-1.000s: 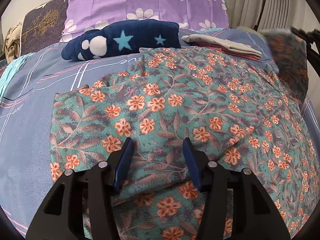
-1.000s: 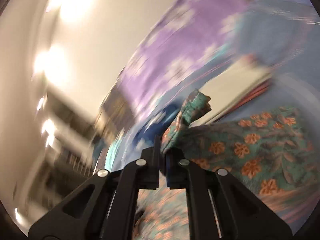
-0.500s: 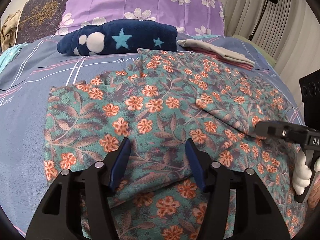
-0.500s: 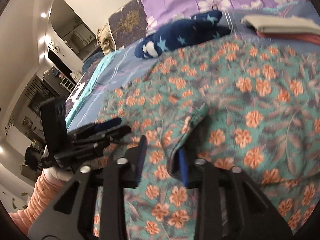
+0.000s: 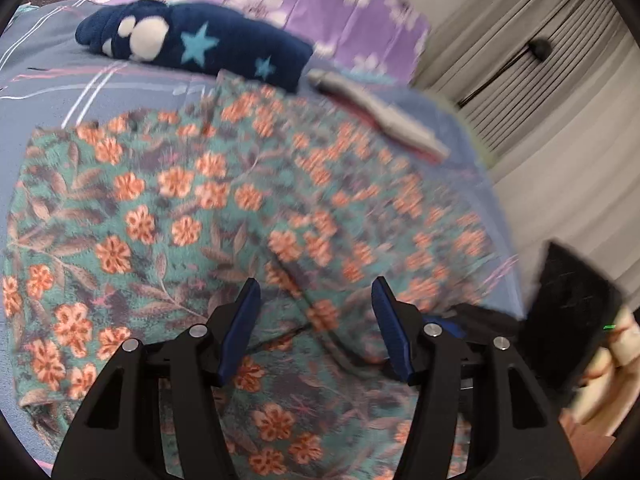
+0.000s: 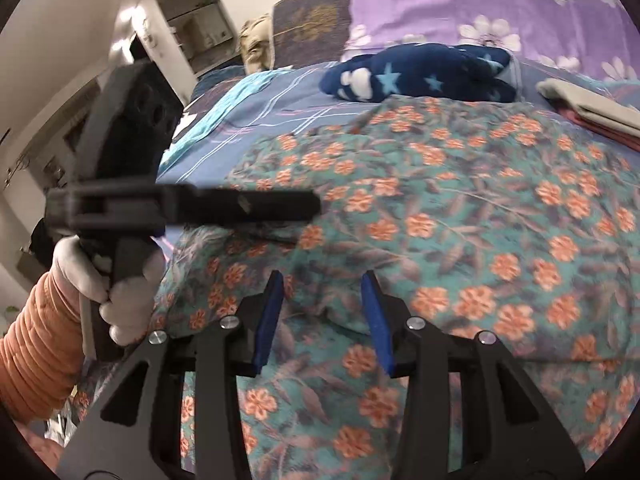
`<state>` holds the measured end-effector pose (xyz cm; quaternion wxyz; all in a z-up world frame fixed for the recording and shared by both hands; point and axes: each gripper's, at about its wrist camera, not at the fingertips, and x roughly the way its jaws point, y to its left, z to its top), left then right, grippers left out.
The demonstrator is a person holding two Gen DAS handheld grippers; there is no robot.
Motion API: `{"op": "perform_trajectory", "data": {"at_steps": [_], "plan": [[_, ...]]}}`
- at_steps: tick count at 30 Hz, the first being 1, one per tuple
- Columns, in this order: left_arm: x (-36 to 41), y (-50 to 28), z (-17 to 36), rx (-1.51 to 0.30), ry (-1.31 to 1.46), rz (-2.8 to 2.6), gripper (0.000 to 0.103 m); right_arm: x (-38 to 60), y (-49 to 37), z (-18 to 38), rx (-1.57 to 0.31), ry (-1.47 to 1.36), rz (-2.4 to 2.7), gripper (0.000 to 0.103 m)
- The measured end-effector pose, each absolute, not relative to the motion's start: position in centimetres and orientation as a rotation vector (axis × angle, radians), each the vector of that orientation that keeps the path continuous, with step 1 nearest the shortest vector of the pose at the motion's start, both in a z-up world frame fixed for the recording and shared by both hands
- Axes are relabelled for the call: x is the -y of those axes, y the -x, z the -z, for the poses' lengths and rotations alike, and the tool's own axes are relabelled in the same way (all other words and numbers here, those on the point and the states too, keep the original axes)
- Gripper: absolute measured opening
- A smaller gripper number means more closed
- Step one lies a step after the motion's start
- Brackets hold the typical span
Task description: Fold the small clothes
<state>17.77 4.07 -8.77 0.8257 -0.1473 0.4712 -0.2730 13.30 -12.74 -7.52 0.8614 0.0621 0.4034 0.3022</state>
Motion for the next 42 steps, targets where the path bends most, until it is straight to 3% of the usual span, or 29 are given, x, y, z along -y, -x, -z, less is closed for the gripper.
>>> {"op": "perform_trajectory", "data": {"at_steps": [3, 4, 5, 6, 7, 15, 20, 25, 34, 39, 42], "plan": [[-3.1, -18.0, 9.0, -0.994, 0.298, 0.583, 0.056, 14.6, -12.2, 6.9, -0.837, -0.1, -0.588, 0.042], [-2.8, -18.1, 9.0, -0.992, 0.295, 0.594, 0.038, 15.4, -11.8, 6.8, -0.834, -0.101, -0.576, 0.042], [-2.1, -18.2, 9.0, -0.997, 0.282, 0.603, 0.027, 16.2, -11.6, 6.8, -0.832, -0.106, -0.564, 0.042], [-1.7, -18.2, 9.1, -1.003, 0.272, 0.611, 0.006, 17.0, -11.4, 6.9, -0.832, -0.113, -0.55, 0.043], [-1.2, -18.3, 8.8, -1.002, 0.258, 0.622, 0.005, 18.1, -11.2, 7.1, -0.834, -0.124, -0.528, 0.043], [0.6, -18.0, -4.6, -0.683, 0.152, 0.646, 0.005, 25.6, -12.0, 8.5, -0.827, -0.356, -0.283, 0.044], [-0.7, -17.8, -8.9, -0.6, 0.093, 0.59, 0.005, 26.1, -12.9, 7.5, -0.795, -0.333, -0.247, 0.044], [-4.7, -18.7, -7.2, -0.639, 0.119, 0.483, 0.005, 25.3, -14.7, 8.5, -0.833, -0.314, -0.261, 0.044], [-12.5, -20.7, 5.8, -0.895, 0.021, 0.15, 0.006, 24.7, -14.2, 9.3, -0.878, -0.274, -0.23, 0.045], [-13.9, -20.0, 4.9, -0.847, 0.088, 0.17, 0.007, 24.1, -12.5, 8.1, -0.885, -0.247, -0.297, 0.046], [-12.1, -19.7, 3.4, -0.804, 0.075, 0.251, 0.017, 24.3, -11.8, 6.4, -0.849, -0.259, -0.338, 0.046]]}}
